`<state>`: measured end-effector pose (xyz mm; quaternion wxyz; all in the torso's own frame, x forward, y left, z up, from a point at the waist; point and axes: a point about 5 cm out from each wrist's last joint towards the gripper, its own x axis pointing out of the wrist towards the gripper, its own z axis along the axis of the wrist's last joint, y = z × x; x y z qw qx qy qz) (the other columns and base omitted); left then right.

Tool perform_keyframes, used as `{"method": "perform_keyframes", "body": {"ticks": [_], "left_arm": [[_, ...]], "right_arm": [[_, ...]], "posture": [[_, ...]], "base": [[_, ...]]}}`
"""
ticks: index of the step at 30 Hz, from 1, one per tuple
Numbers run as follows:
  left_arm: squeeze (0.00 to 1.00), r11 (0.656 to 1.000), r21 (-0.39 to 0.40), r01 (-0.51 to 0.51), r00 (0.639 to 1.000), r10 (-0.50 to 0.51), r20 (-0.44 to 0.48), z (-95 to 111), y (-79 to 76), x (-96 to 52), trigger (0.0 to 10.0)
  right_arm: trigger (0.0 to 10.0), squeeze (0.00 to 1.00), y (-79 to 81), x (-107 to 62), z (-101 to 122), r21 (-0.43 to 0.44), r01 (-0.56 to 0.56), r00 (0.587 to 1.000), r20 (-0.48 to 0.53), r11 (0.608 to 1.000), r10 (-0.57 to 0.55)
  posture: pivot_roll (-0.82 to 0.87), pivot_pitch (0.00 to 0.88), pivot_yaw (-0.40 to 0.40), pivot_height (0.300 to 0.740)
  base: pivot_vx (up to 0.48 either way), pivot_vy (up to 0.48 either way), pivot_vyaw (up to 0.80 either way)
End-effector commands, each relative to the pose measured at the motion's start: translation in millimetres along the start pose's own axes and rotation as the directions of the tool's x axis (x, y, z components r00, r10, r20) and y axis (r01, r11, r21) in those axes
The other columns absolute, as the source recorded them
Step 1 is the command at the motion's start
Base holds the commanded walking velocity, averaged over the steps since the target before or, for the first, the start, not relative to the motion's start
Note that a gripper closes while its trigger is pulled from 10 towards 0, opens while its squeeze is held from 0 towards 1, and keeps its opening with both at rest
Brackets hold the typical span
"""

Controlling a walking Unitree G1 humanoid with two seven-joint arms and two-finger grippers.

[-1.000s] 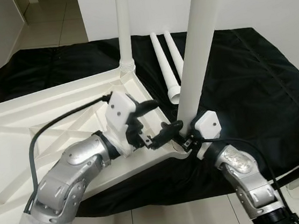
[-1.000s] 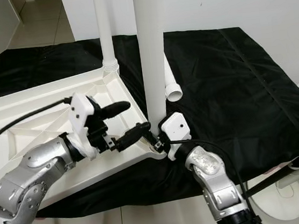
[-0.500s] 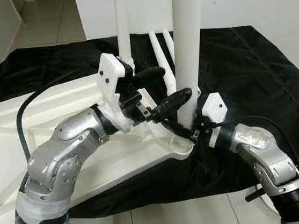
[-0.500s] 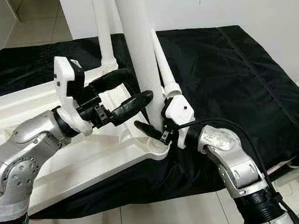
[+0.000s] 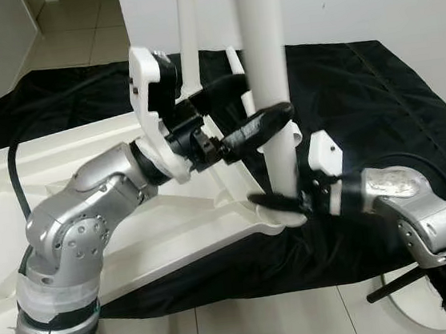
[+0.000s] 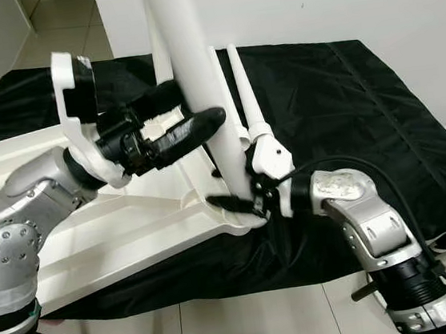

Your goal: Building children table

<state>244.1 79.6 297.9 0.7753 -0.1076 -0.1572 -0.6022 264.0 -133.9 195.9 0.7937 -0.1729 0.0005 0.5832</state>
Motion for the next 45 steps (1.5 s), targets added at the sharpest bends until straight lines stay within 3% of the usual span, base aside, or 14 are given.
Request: {"method": "perform_keyframes", "body": {"ticks": [1, 8, 9, 12, 13, 14, 27, 28, 29, 30, 31, 35, 36, 45], "left_arm": [[0.00, 0.994, -0.011, 0.108, 0.994, -0.108, 0.022, 6.4, -7.9, 2.2, 10.0], [0.00, 0.993, -0.024, 0.115, 0.993, -0.115, 0.021, 9.2, -8.7, 2.4, 10.0], [0.00, 0.992, -0.040, 0.118, 0.993, -0.117, 0.033, 10.9, -9.0, 2.5, 4.3], [0.00, 0.992, -0.046, 0.119, 0.992, -0.118, 0.038, 11.6, -9.0, 2.4, 4.3], [0.00, 0.992, -0.046, 0.117, 0.992, -0.115, 0.044, 12.4, -8.6, 2.5, 0.5], [0.00, 0.992, -0.046, 0.115, 0.993, -0.113, 0.046, 12.7, -8.3, 2.4, 0.0], [0.00, 0.993, -0.035, 0.109, 0.993, -0.107, 0.049, 15.0, -8.9, 2.8, 0.0], [0.00, 0.995, -0.027, 0.091, 0.995, -0.090, 0.040, 14.6, -7.9, 3.1, 2.4], [0.00, 0.995, -0.027, 0.091, 0.995, -0.090, 0.040, 14.6, -7.9, 3.1, 2.4], [0.00, 0.997, -0.019, 0.070, 0.997, -0.069, 0.034, 14.3, -6.4, 3.8, 10.0], [0.00, 1.000, -0.007, 0.030, 0.999, -0.029, 0.022, 14.0, -3.1, 4.6, 10.0], [0.00, 1.000, -0.007, 0.030, 0.999, -0.029, 0.022, 14.0, -3.1, 4.6, 10.0], [0.00, 1.000, 0.001, -0.003, 1.000, 0.003, 0.014, 14.0, -0.3, 5.2, 10.0], [0.00, 0.940, 0.085, -0.331, 0.935, 0.339, -0.103, 16.4, 43.4, 13.8, 10.0]], "right_arm": [[10.0, 0.00, 2.6, 0.9, -0.7, 0.012, -0.046, 0.999, -0.016, 0.999, 0.046], [10.0, 0.00, 3.8, 1.0, -1.2, 0.030, -0.081, 0.996, -0.029, 0.996, 0.082], [10.0, 0.00, 4.2, 1.9, -1.9, 0.045, -0.089, 0.995, -0.031, 0.995, 0.091], [10.0, 0.00, 4.3, 2.3, -2.1, 0.049, -0.090, 0.995, -0.031, 0.995, 0.092], [10.0, 0.00, 4.1, 2.3, -2.2, 0.055, -0.095, 0.995, -0.032, 0.994, 0.097], [10.0, 0.00, 4.3, 2.3, -2.3, 0.059, -0.101, 0.994, -0.034, 0.993, 0.103], [10.0, 0.00, 4.8, 0.3, -4.3, 0.074, -0.135, 0.988, -0.062, 0.988, 0.139], [10.0, 0.00, 3.9, -0.1, -4.4, 0.071, -0.130, 0.989, -0.065, 0.989, 0.135], [10.0, 0.00, 3.9, -0.1, -4.4, 0.071, -0.130, 0.989, -0.065, 0.989, 0.135], [10.0, 0.00, 2.5, -0.3, -4.2, 0.065, -0.119, 0.990, -0.062, 0.991, 0.123], [10.0, 0.79, 0.0, 0.0, -3.9, 0.066, -0.096, 0.994, -0.054, 0.993, 0.099], [10.0, 0.79, 0.0, 0.0, -3.9, 0.066, -0.096, 0.994, -0.054, 0.993, 0.099], [10.0, 1.00, -2.9, 0.4, -3.2, 0.059, -0.068, 0.997, -0.043, 0.996, 0.071], [10.0, 1.00, -33.1, 13.3, 3.0, 0.060, 0.270, 0.961, 0.049, 0.961, -0.273]], "posture": [[-0.01, 0.033, -0.036, 0.740], [-0.01, 0.033, -0.036, 0.740], [-0.01, 0.033, -0.034, 0.740], [-0.01, 0.033, -0.034, 0.740], [-0.01, 0.034, -0.034, 0.740], [-0.01, 0.034, -0.034, 0.740], [-0.01, 0.037, -0.044, 0.740], [-0.01, 0.036, -0.046, 0.740], [-0.01, 0.036, -0.046, 0.740], [-0.01, 0.036, -0.047, 0.740], [-0.01, 0.036, -0.047, 0.740], [-0.01, 0.036, -0.047, 0.740], [-0.01, 0.036, -0.047, 0.740], [-0.01, 0.028, -0.042, 0.740]], "base": [[0.000, 0.000, 0.00], [0.000, 0.000, 0.00], [0.000, 0.000, 0.00], [0.000, 0.000, 0.00], [0.000, 0.000, 0.00], [0.000, 0.000, 0.00], [0.000, 0.000, 0.00], [0.000, 0.000, 0.00], [0.000, 0.000, 0.00], [0.000, 0.000, 0.00], [0.000, 0.000, 0.00], [0.000, 0.000, 0.00], [0.000, 0.000, 0.00], [0.000, 0.000, 0.00]]}}
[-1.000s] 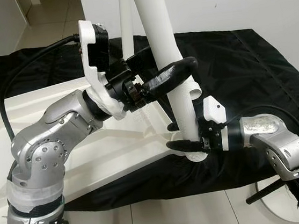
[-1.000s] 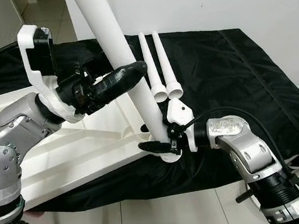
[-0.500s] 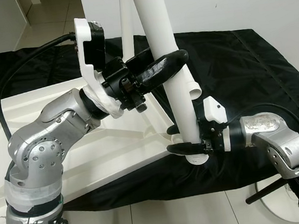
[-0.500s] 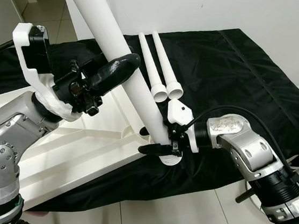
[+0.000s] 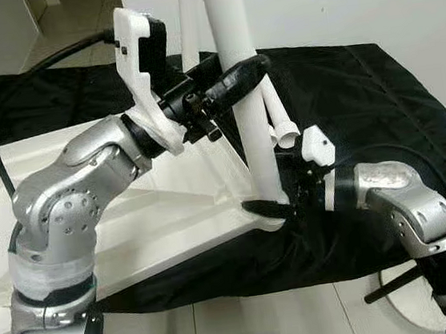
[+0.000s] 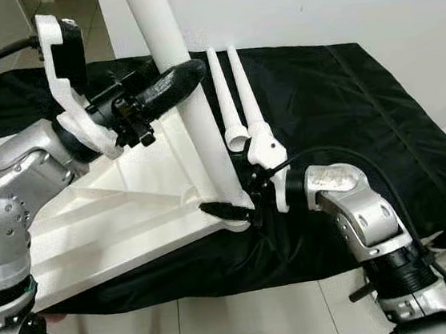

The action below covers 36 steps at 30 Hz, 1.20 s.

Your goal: Building children table

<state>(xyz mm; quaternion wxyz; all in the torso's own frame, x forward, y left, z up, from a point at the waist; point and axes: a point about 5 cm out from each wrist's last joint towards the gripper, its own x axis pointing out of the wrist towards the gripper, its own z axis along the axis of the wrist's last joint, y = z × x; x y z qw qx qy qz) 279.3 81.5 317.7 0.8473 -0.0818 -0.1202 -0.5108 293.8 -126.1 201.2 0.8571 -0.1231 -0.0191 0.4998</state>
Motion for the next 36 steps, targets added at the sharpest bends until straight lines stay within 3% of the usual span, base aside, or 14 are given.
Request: {"method": "perform_keyframes", "body": {"ticks": [1, 2, 3, 8, 11, 14, 15, 16, 17, 19, 25, 32, 36], "left_arm": [[0.00, 0.993, 0.026, -0.114, 0.993, 0.114, -0.024, 1.1, 8.3, 2.0, 10.0], [0.00, 0.986, 0.042, -0.162, 0.986, 0.163, -0.033, 3.0, 14.7, 4.4, 10.0], [0.00, 0.976, 0.055, -0.210, 0.976, 0.213, -0.044, 4.2, 20.8, 8.7, 10.0], [0.00, 0.965, 0.067, -0.253, 0.965, 0.257, -0.058, 5.6, 25.2, 16.3, 10.0], [0.00, 0.955, 0.078, -0.285, 0.956, 0.289, -0.055, 8.3, 25.4, 24.7, 10.0], [0.00, 0.944, 0.079, -0.320, 0.944, 0.324, -0.053, 10.8, 25.8, 33.9, 10.0], [0.00, 0.944, 0.079, -0.320, 0.944, 0.324, -0.053, 10.8, 25.8, 33.9, 10.0], [0.00, 0.939, 0.076, -0.335, 0.940, 0.338, -0.037, 15.5, 24.9, 39.6, 10.0], [0.00, 0.939, 0.076, -0.335, 0.940, 0.338, -0.037, 15.5, 24.9, 39.6, 10.0], [0.00, 0.936, 0.046, -0.350, 0.936, 0.351, -0.015, 26.2, 22.9, 51.2, 10.0], [0.00, 0.933, 0.053, -0.357, 0.933, 0.358, -0.017, 29.7, 22.8, 56.5, 10.0], [0.00, 0.946, 0.076, -0.315, 0.948, 0.318, -0.032, 31.5, 16.8, 65.1, 10.0], [0.00, 0.942, 0.077, -0.327, 0.944, 0.330, -0.025, 32.6, 16.4, 68.2, 10.0]], "right_arm": [[10.0, 1.00, -6.3, -0.9, 2.5, -0.027, 0.061, 0.998, 0.003, 0.998, -0.061], [10.0, 1.00, -10.3, 3.0, 3.7, -0.018, 0.119, 0.993, 0.020, 0.993, -0.118], [10.0, 0.00, -11.8, 9.5, 6.4, -0.006, 0.172, 0.984, 0.048, 0.985, -0.172], [10.0, 0.00, -12.8, 20.3, 10.3, 0.005, 0.251, 0.964, 0.085, 0.968, -0.250], [10.0, 0.00, -14.6, 31.4, 14.2, 0.023, 0.345, 0.931, 0.117, 0.938, -0.346], [10.0, 0.00, -19.8, 41.2, 19.0, 0.021, 0.466, 0.874, 0.145, 0.884, -0.464], [10.0, 0.00, -19.8, 41.2, 19.0, 0.021, 0.466, 0.874, 0.145, 0.884, -0.464], [10.0, 0.00, -23.3, 46.1, 19.6, 0.018, 0.519, 0.845, 0.140, 0.854, -0.517], [10.0, 0.00, -23.3, 46.1, 19.6, 0.018, 0.519, 0.845, 0.140, 0.854, -0.517], [10.0, 0.00, -30.0, 55.5, 20.6, 0.013, 0.593, 0.798, 0.125, 0.805, -0.590], [10.0, 0.00, -32.9, 61.0, 21.4, 0.021, 0.618, 0.779, 0.119, 0.786, -0.616], [10.0, 0.00, -37.1, 72.6, 23.2, -0.042, 0.654, 0.753, 0.128, 0.755, -0.645], [10.0, 0.00, -36.6, 77.6, 21.7, -0.033, 0.696, 0.714, 0.135, 0.717, -0.687]], "posture": [[-0.01, 0.028, -0.042, 0.740], [-0.01, 0.028, -0.042, 0.740], [-0.01, 0.023, -0.037, 0.740], [-0.01, 0.022, -0.036, 0.740], [-0.02, 0.017, -0.033, 0.740], [-0.02, 0.016, -0.029, 0.740], [-0.02, 0.016, -0.029, 0.740], [-0.01, 0.016, -0.031, 0.740], [-0.01, 0.016, -0.031, 0.740], [-0.01, 0.016, -0.031, 0.740], [-0.01, 0.011, -0.036, 0.740], [-0.01, 0.000, -0.041, 0.740], [0.00, 0.000, -0.041, 0.740]], "base": [[0.000, 0.000, 0.00], [0.000, 0.000, 0.00], [0.000, 0.000, 0.00], [0.000, 0.000, 0.00], [0.000, 0.000, 0.00], [0.000, 0.000, 0.00], [0.000, 0.000, 0.00], [0.000, 0.000, 0.00], [0.000, 0.000, 0.00], [0.000, 0.000, 0.00], [0.000, 0.000, 0.00], [0.000, 0.000, 0.00], [0.000, 0.000, 0.00]]}}
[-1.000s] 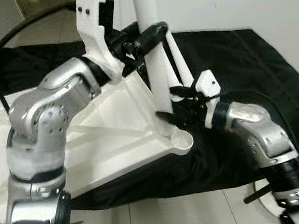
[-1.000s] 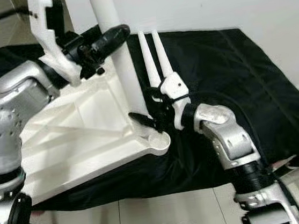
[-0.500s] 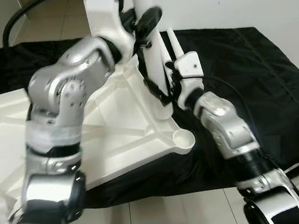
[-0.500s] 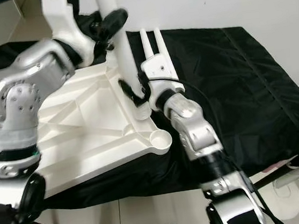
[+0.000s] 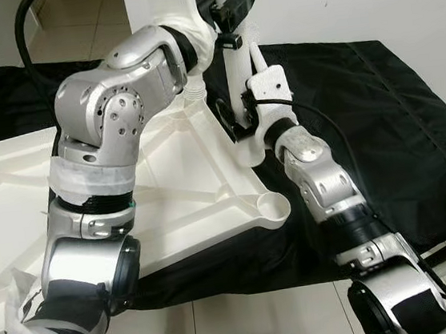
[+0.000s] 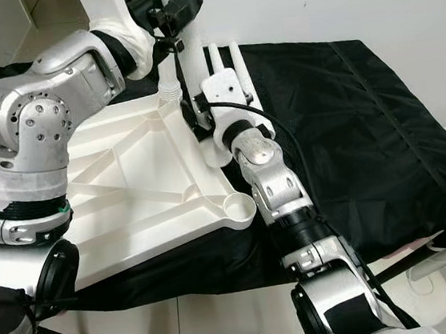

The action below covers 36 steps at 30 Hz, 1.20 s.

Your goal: Building children table

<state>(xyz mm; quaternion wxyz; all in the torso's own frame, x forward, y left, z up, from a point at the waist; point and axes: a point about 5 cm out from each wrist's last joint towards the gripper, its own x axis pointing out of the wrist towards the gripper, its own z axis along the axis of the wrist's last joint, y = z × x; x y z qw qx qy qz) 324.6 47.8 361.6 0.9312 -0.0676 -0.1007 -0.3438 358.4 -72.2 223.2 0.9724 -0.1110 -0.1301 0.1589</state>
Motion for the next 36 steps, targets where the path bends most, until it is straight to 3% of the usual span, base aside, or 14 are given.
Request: {"method": "perform_keyframes", "body": {"ticks": [1, 5, 6, 9, 12, 13, 14, 19, 20, 21, 22, 24, 35, 36], "left_arm": [[0.00, 0.999, 0.014, 0.035, 0.999, -0.035, 0.007, 5.5, -8.9, 3.5, 10.0], [0.00, 1.000, 0.009, 0.028, 1.000, -0.028, 0.014, 6.9, -9.8, 3.5, 10.0], [0.00, 1.000, 0.008, 0.028, 0.999, -0.028, 0.017, 7.9, -10.5, 3.2, 10.0], [0.00, 1.000, 0.007, 0.028, 0.999, -0.028, 0.023, 9.2, -11.4, 3.0, 10.0], [0.00, 1.000, 0.008, 0.030, 0.999, -0.030, 0.029, 10.5, -12.8, 3.3, 10.0], [0.00, 0.999, 0.009, 0.031, 0.999, -0.032, 0.031, 10.7, -13.3, 3.4, 10.0], [0.00, 0.999, 0.009, 0.032, 0.999, -0.032, 0.033, 11.2, -13.7, 3.5, 10.0], [0.00, 0.999, 0.011, 0.033, 0.999, -0.033, 0.037, 12.1, -14.4, 3.6, 10.0], [0.00, 0.999, 0.013, 0.036, 0.998, -0.036, 0.042, 13.3, -15.4, 3.5, 10.0], [0.00, 0.999, 0.013, 0.036, 0.998, -0.036, 0.042, 13.3, -15.4, 3.5, 10.0], [0.00, 0.999, 0.013, 0.038, 0.998, -0.038, 0.044, 13.9, -16.0, 3.6, 10.0], [0.00, 0.999, 0.013, 0.040, 0.998, -0.041, 0.047, 14.6, -16.9, 3.7, 10.0], [0.00, 0.994, 0.104, 0.030, 0.994, -0.041, 0.104, 20.3, -21.4, 2.4, 10.0], [0.00, 0.991, 0.127, 0.038, 0.992, -0.052, 0.112, 20.0, -23.6, 1.7, 10.0]], "right_arm": [[10.0, 0.00, -0.7, 1.8, -0.1, -0.008, 0.021, 1.000, 0.002, 1.000, -0.021], [10.0, 0.00, 7.1, 0.3, -5.4, 0.002, 0.049, 0.999, -0.013, 0.999, -0.049], [8.5, 0.00, 12.2, -1.0, -9.2, 0.013, 0.059, 0.998, -0.029, 0.998, -0.058], [8.1, 0.00, 17.3, -2.1, -13.4, 0.022, 0.081, 0.996, -0.047, 0.997, -0.080], [5.3, 0.00, 19.1, -0.1, -15.1, 0.047, 0.102, 0.994, -0.052, 0.994, -0.100], [5.3, 0.00, 19.7, 0.3, -16.0, 0.056, 0.105, 0.993, -0.056, 0.993, -0.102], [8.1, 0.00, 19.8, 0.5, -16.9, 0.061, 0.114, 0.992, -0.063, 0.992, -0.110], [6.5, 0.00, 19.5, 0.9, -19.1, 0.064, 0.127, 0.989, -0.080, 0.990, -0.121], [4.5, 0.00, 18.3, 1.5, -19.7, 0.066, 0.138, 0.988, -0.086, 0.988, -0.132], [4.5, 0.00, 18.3, 1.5, -19.7, 0.066, 0.138, 0.988, -0.086, 0.988, -0.132], [1.0, 0.00, 17.5, 1.8, -19.5, 0.066, 0.142, 0.987, -0.085, 0.988, -0.137], [0.0, 0.00, 16.7, 2.2, -19.3, 0.067, 0.146, 0.987, -0.084, 0.987, -0.141], [0.0, 0.00, 10.4, 4.2, -19.3, 0.078, 0.197, 0.978, -0.090, 0.977, -0.190], [4.2, 0.00, 8.8, 4.5, -19.3, 0.074, 0.212, 0.974, -0.093, 0.975, -0.205]], "posture": [[0.00, 0.000, -0.041, 0.740], [0.00, 0.000, -0.047, 0.740], [0.00, 0.000, -0.047, 0.740], [0.00, 0.000, -0.047, 0.740], [0.01, 0.000, -0.054, 0.740], [0.01, 0.000, -0.054, 0.740], [0.01, 0.000, -0.054, 0.740], [0.01, 0.000, -0.055, 0.740], [0.01, 0.000, -0.056, 0.740], [0.01, 0.000, -0.056, 0.740], [0.01, 0.000, -0.055, 0.740], [0.01, 0.000, -0.056, 0.740], [0.01, 0.000, -0.054, 0.740], [0.02, 0.000, -0.052, 0.740]], "base": [[0.000, 0.000, 0.00], [0.000, 0.000, 0.00], [0.000, 0.000, 0.00], [0.000, 0.000, 0.00], [0.000, 0.000, 0.00], [0.000, 0.000, 0.00], [0.000, 0.000, 0.00], [0.000, 0.000, 0.00], [0.000, 0.000, 0.00], [0.000, 0.000, 0.00], [0.000, 0.000, 0.00], [0.000, 0.000, 0.00], [0.000, 0.000, 0.00], [0.000, 0.000, 0.00]]}}
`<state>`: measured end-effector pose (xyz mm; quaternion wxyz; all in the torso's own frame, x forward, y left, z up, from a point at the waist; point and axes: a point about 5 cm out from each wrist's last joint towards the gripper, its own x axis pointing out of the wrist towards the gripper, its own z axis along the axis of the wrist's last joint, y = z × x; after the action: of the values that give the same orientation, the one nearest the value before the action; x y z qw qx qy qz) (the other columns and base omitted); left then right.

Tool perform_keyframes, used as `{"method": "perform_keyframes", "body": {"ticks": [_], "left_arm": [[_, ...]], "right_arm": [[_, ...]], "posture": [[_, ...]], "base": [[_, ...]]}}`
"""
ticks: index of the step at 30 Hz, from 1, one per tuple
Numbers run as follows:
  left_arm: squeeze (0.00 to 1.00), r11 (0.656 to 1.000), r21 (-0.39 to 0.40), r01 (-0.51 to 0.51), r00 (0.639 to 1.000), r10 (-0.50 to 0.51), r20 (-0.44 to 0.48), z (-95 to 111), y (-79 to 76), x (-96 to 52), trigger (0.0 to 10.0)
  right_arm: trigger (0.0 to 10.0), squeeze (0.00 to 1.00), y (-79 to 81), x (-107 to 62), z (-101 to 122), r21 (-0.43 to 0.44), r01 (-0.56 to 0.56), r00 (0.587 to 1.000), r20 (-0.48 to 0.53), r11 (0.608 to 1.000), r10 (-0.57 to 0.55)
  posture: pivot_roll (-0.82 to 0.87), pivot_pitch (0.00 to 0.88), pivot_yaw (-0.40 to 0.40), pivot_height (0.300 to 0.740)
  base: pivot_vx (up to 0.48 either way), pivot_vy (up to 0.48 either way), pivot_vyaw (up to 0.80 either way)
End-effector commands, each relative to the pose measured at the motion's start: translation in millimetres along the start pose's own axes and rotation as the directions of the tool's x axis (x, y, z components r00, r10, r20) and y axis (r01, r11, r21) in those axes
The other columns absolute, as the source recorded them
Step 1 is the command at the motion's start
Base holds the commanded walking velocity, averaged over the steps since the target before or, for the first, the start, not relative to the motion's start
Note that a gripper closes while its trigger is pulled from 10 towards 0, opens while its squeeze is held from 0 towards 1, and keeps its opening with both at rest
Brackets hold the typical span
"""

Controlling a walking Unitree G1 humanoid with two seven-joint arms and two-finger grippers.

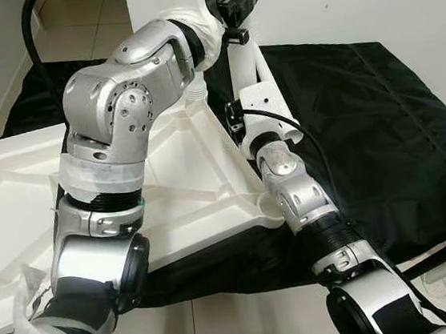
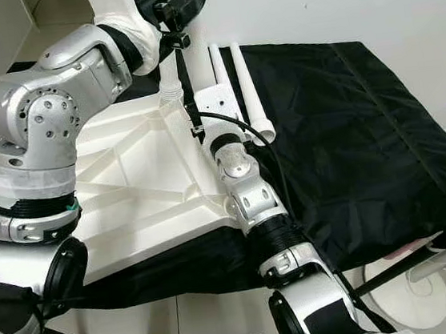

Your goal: Building children table

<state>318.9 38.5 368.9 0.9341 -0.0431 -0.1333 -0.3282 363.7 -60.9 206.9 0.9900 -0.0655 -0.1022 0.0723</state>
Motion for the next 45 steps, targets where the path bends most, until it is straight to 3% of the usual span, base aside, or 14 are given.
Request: {"method": "perform_keyframes", "body": {"ticks": [1, 2, 3, 4, 10, 11, 19, 26, 28, 32, 37, 41, 44, 45], "left_arm": [[0.00, 0.997, 0.054, 0.064, 0.995, -0.067, 0.071, 14.9, -11.3, -1.2, 10.0], [0.00, 0.994, 0.081, 0.069, 0.994, -0.076, 0.080, 15.2, -13.3, -1.7, 10.0], [0.00, 0.994, 0.081, 0.069, 0.994, -0.076, 0.080, 15.2, -13.3, -1.7, 10.0], [1.00, 0.991, 0.060, 0.116, 0.989, -0.121, 0.085, 14.0, -17.1, -2.3, 10.0], [1.00, 0.980, 0.005, 0.197, 0.976, -0.197, 0.092, 9.4, -30.8, -3.7, 10.0], [0.00, 0.978, -0.002, 0.208, 0.975, -0.207, 0.083, 7.3, -33.6, -3.8, 10.0], [0.00, 0.981, -0.015, 0.192, 0.979, -0.191, 0.071, 2.1, -33.2, -6.3, 10.0], [0.00, 0.996, -0.079, 0.044, 0.987, -0.031, 0.160, 12.1, -16.6, -9.0, 10.0], [0.00, 0.994, -0.106, -0.004, 0.983, 0.023, 0.184, -6.1, 3.8, -22.4, 10.0], [0.00, 0.991, -0.090, -0.096, 0.973, 0.113, 0.203, -10.3, 14.4, -42.8, 10.0], [0.00, 0.982, -0.090, -0.167, 0.968, 0.181, 0.172, -14.4, 18.7, -46.4, 10.0], [0.00, 0.961, 0.046, -0.274, 0.961, 0.271, 0.063, -46.3, 28.4, -8.7, 10.0], [0.00, 0.953, 0.082, -0.292, 0.956, 0.289, 0.043, -56.9, 35.5, 2.8, 10.0], [0.00, 0.933, 0.169, -0.319, 0.948, 0.318, 0.033, -67.1, 42.5, 16.3, 10.0]], "right_arm": [[4.2, 0.00, -4.6, 0.6, -4.0, 0.004, 0.031, 0.999, -0.021, 1.000, -0.031], [10.0, 0.00, -6.1, 1.2, -3.6, 0.007, 0.044, 0.999, -0.022, 0.999, -0.043], [10.0, 0.00, -6.1, 1.2, -3.6, 0.007, 0.044, 0.999, -0.022, 0.999, -0.043], [10.0, 0.00, -6.5, 2.0, -1.5, 0.017, 0.045, 0.999, -0.014, 0.999, -0.044], [10.0, 0.00, -9.6, 5.2, 5.8, 0.054, 0.056, 0.998, 0.001, 0.997, -0.056], [10.0, 0.00, -11.1, 6.2, 7.0, 0.065, 0.064, 0.998, 0.001, 0.996, -0.064], [10.0, 0.00, -13.9, 8.3, 9.0, 0.147, 0.102, 0.995, -0.011, 0.984, -0.101], [10.0, 0.00, -23.9, 9.1, 10.7, 0.175, 0.135, 0.990, 0.012, 0.975, -0.140], [10.0, 0.00, -28.6, 7.2, 10.8, 0.157, 0.147, 0.987, 0.036, 0.977, -0.155], [10.0, 0.00, -34.1, -0.3, 8.8, 0.135, 0.154, 0.982, 0.091, 0.979, -0.167], [10.0, 0.00, -38.2, -6.6, 7.6, 0.130, 0.157, 0.977, 0.126, 0.979, -0.174], [10.0, 0.00, -53.6, -24.3, 3.1, 0.198, 0.150, 0.965, 0.184, 0.969, -0.187], [10.0, 0.00, -58.1, -30.6, 2.3, 0.194, 0.156, 0.959, 0.207, 0.969, -0.196], [10.0, 0.00, -60.6, -38.9, 1.0, 0.176, 0.160, 0.951, 0.236, 0.971, -0.199]], "posture": [[0.02, 0.000, -0.052, 0.740], [0.02, 0.000, -0.052, 0.740], [0.02, 0.000, -0.052, 0.740], [0.01, 0.002, -0.045, 0.740], [0.01, 0.014, -0.039, 0.740], [0.01, 0.018, -0.039, 0.740], [0.00, 0.024, -0.043, 0.740], [0.00, 0.039, -0.031, 0.740], [0.00, 0.034, -0.027, 0.740], [0.02, 0.021, -0.020, 0.740], [0.02, 0.019, -0.003, 0.740], [0.01, 0.023, 0.016, 0.740], [0.01, 0.019, 0.024, 0.740], [0.00, 0.016, 0.035, 0.740]], "base": [[0.000, 0.000, 0.00], [0.000, 0.000, 0.00], [0.000, 0.000, 0.00], [0.000, 0.000, 0.00], [0.000, 0.000, 0.00], [0.000, 0.000, 0.00], [0.000, 0.000, 0.00], [0.000, 0.000, 0.00], [0.000, 0.000, 0.00], [0.000, 0.000, 0.00], [0.000, 0.000, 0.00], [0.000, 0.000, 0.00], [0.000, 0.000, 0.00], [0.000, 0.000, 0.00]]}}
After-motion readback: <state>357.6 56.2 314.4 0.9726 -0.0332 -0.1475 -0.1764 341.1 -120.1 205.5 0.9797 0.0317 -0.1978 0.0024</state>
